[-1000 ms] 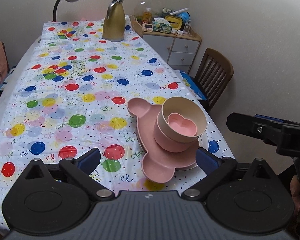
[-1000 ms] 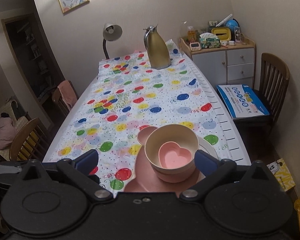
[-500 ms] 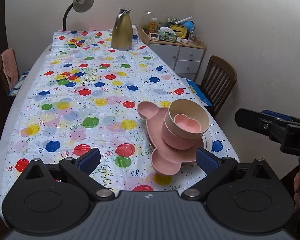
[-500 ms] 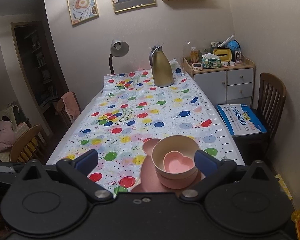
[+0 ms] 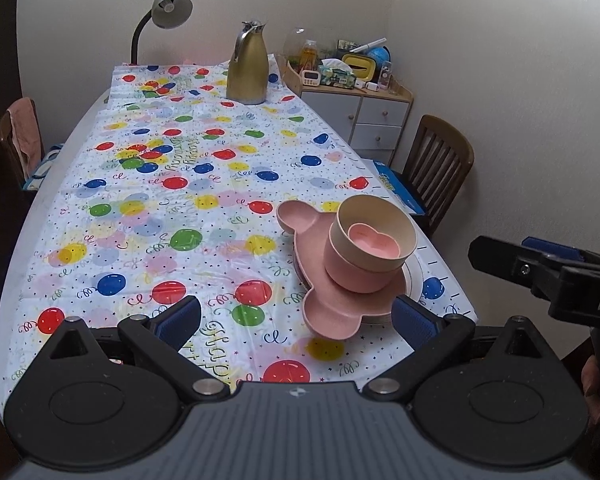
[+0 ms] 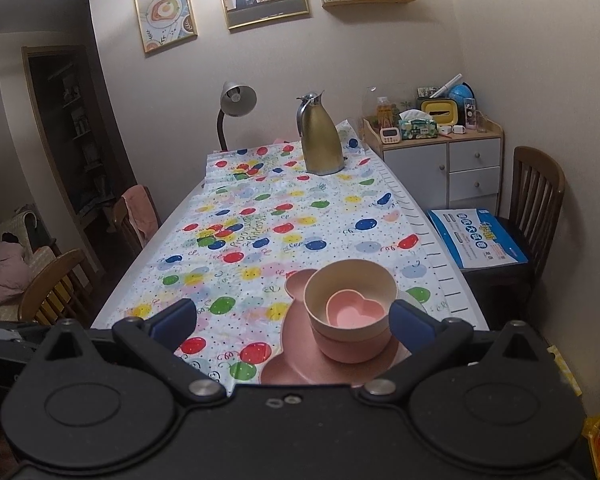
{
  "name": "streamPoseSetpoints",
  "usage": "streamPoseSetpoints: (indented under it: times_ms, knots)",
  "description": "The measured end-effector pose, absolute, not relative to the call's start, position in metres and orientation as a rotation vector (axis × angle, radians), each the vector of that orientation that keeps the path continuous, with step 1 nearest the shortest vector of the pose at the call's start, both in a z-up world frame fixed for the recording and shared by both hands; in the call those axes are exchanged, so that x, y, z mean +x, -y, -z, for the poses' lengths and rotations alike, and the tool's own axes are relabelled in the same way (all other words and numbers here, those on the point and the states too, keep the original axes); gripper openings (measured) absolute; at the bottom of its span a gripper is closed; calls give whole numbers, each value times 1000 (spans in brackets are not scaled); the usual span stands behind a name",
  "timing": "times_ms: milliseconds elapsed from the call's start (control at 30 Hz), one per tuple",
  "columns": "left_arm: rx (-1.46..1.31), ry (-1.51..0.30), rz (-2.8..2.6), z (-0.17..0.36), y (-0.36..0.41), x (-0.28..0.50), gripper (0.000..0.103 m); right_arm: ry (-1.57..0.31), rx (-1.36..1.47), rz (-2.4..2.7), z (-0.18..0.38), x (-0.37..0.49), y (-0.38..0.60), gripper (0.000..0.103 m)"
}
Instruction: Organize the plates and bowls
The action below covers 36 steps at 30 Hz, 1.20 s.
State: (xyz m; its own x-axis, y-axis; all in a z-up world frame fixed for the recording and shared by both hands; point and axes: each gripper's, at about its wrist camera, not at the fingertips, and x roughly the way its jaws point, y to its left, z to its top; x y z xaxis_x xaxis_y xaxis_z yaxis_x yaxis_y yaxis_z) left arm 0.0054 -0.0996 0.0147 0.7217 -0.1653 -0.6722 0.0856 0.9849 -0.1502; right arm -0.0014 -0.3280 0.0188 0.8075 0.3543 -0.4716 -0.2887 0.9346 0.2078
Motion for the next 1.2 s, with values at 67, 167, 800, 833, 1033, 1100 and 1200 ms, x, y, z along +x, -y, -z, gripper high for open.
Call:
streamPoseSetpoints:
  times_ms: [67,167,800,833,1033,1100,1200]
  knots:
    - [-113,-755,140,-15,99,5,102,-532,131,-341,-18,-3,329,103]
    - [-115,-757,141,-15,100,5,102,-535,134,-335,-17,-3,329,103]
    - [-113,-771,155,-9,103,9,102,-541,138,-329,-16,-3,330,103]
    - [-113,-772,157,-9,103,10,102,-543,138,-327,-15,-3,329,103]
    - [-121,-788,171,-5,101,13,102,-555,142,-317,-12,-2,329,103]
    - [-126,-794,173,-4,100,14,102,-556,143,-315,-11,-1,329,103]
    - [-133,-800,173,-2,97,17,102,-554,144,-309,-11,-1,329,103]
